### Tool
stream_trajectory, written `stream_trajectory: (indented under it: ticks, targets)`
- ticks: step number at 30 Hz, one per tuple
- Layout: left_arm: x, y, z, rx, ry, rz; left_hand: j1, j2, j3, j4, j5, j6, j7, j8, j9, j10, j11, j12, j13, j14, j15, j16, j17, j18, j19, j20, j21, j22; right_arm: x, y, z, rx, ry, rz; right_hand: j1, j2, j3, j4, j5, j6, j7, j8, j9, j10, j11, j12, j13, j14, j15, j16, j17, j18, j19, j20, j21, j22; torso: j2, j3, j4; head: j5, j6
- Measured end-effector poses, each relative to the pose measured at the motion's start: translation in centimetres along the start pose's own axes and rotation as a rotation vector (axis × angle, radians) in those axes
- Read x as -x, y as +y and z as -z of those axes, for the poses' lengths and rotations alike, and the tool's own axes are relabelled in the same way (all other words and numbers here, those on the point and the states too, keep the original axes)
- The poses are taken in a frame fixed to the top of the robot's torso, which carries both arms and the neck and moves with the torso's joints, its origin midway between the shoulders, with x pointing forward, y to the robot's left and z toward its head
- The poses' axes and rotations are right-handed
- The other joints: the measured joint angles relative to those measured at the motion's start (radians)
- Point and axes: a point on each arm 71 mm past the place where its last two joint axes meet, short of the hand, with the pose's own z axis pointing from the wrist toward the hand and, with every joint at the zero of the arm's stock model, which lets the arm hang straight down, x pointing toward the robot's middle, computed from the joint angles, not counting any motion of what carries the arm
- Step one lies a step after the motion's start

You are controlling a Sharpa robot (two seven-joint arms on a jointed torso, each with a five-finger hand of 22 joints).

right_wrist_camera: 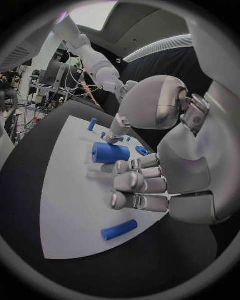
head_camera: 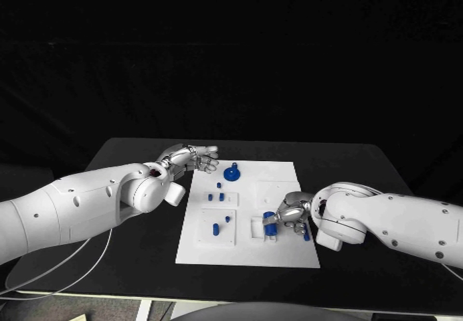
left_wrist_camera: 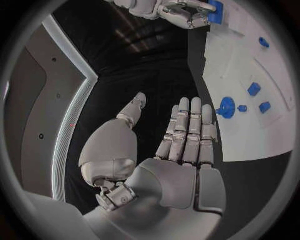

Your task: Assemble the parts on the task board

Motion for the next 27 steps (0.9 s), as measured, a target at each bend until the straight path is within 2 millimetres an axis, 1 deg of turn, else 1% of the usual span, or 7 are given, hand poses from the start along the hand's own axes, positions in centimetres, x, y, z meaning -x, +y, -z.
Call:
stream_trajectory:
  ticks: [2, 5, 12, 18, 19, 24, 27]
  targets:
    - [0.0, 0.0, 0.0, -0.001, 0.001, 0.000, -0.011, -0.001, -0.004, 0.004, 0.000, 0.000, 0.000, 0.000, 0.000, 0.000, 0.000, 0.000, -0.001, 0.000, 0.000, -0.004, 0.002, 0.000, 0.000, 0.000, -0.004, 0.000, -0.1, 0.3, -0.2, 0.002, 0.006, 0.007, 0.000, 0.000, -0.003, -0.003, 0.000, 0.000, 0.000, 0.000, -0.001, 0.000, 0.000, 0.000, 0.000, 0.000, 0.000, 0.000, 0.000, 0.000, 0.000, 0.000, 0.000, 0.000, 0.000, -0.0002, 0.0000, 0.000, 0.000]
    - [-0.1, 0.0, 0.0, -0.002, 0.003, 0.001, -0.024, -0.005, -0.006, 0.006, 0.000, -0.003, -0.003, 0.000, -0.001, 0.000, 0.000, 0.000, -0.002, 0.000, 0.000, -0.005, 0.003, -0.001, 0.000, 0.000, -0.004, 0.000, -0.2, 0.6, -0.5, 0.000, 0.009, 0.017, -0.007, 0.007, -0.003, -0.003, 0.000, 0.000, 0.000, 0.000, -0.003, 0.000, 0.000, -0.004, 0.001, 0.000, 0.000, 0.000, 0.000, 0.000, 0.000, 0.000, 0.000, 0.000, 0.001, -0.0002, 0.0006, 0.001, 0.000]
    - [-0.1, 0.0, 0.0, -0.002, 0.004, 0.001, -0.025, -0.007, -0.009, 0.009, 0.000, -0.003, -0.003, 0.000, -0.001, 0.000, 0.000, 0.000, -0.003, 0.000, 0.000, -0.005, 0.004, -0.002, 0.000, 0.000, -0.004, 0.001, -0.4, 0.6, -0.8, -0.006, 0.011, 0.032, -0.011, 0.003, -0.003, -0.008, 0.000, 0.000, 0.000, 0.000, -0.004, 0.000, 0.000, -0.004, 0.001, 0.000, 0.000, 0.000, 0.001, 0.000, 0.000, 0.000, 0.000, 0.000, 0.002, -0.0002, 0.0008, 0.003, 0.000]
    - [-0.1, 0.0, 0.0, -0.002, 0.004, 0.001, -0.025, -0.006, -0.009, 0.009, 0.000, -0.002, -0.002, 0.000, -0.001, 0.000, 0.000, 0.000, -0.003, 0.000, 0.000, -0.005, 0.005, -0.003, 0.000, 0.000, -0.004, 0.001, -0.5, 0.8, -1.0, -0.006, 0.011, 0.039, -0.011, 0.003, -0.003, -0.008, 0.000, 0.000, 0.000, 0.000, -0.004, 0.000, 0.000, -0.004, 0.002, -0.002, -0.003, 0.000, 0.001, 0.000, 0.000, 0.000, 0.000, 0.000, 0.002, -0.0002, -0.0005, 0.005, -0.003]
    - [-0.1, 0.0, 0.0, -0.002, 0.004, 0.001, -0.029, -0.003, -0.009, 0.009, 0.000, -0.002, -0.002, 0.000, -0.001, 0.000, 0.000, 0.000, -0.002, 0.000, 0.000, -0.005, 0.005, -0.005, 0.000, 0.000, -0.004, 0.001, -0.5, 0.8, -1.0, -0.005, 0.012, 0.040, -0.011, 0.003, -0.003, -0.008, 0.000, 0.000, 0.000, -0.001, -0.004, 0.000, 0.000, -0.004, 0.002, -0.001, -0.003, 0.000, 0.001, 0.000, 0.000, 0.000, 0.000, 0.000, 0.002, 0.0004, -0.0006, 0.006, -0.004]
    - [-0.1, 0.0, 0.0, -0.002, 0.004, 0.001, -0.029, -0.003, -0.009, 0.009, 0.000, -0.002, -0.002, 0.000, -0.001, -0.003, -0.003, 0.000, -0.002, 0.000, 0.000, -0.004, 0.005, 0.007, 0.000, 0.000, -0.004, 0.001, -0.7, 1.0, -1.2, -0.002, 0.015, 0.042, -0.013, 0.006, -0.003, -0.008, 0.000, 0.001, 0.000, -0.004, -0.004, 0.002, 0.002, -0.006, 0.002, 0.000, -0.005, 0.000, 0.001, 0.000, 0.000, 0.000, 0.000, 0.000, 0.002, 0.0011, -0.0012, 0.008, -0.005]
    - [0.0, 0.0, 0.1, -0.001, 0.003, 0.001, -0.029, -0.003, -0.009, 0.009, 0.000, -0.002, -0.002, 0.000, -0.001, -0.003, -0.003, 0.000, -0.002, 0.000, 0.000, -0.004, 0.005, 0.007, 0.000, 0.000, -0.004, 0.001, -0.7, 1.1, -1.2, -0.001, 0.016, 0.041, -0.019, 0.003, -0.003, -0.008, 0.000, 0.003, 0.002, -0.003, -0.004, 0.002, 0.002, -0.006, 0.003, 0.000, -0.005, 0.000, 0.001, 0.000, 0.000, 0.000, 0.000, 0.000, 0.003, 0.0011, -0.0012, 0.009, -0.005]
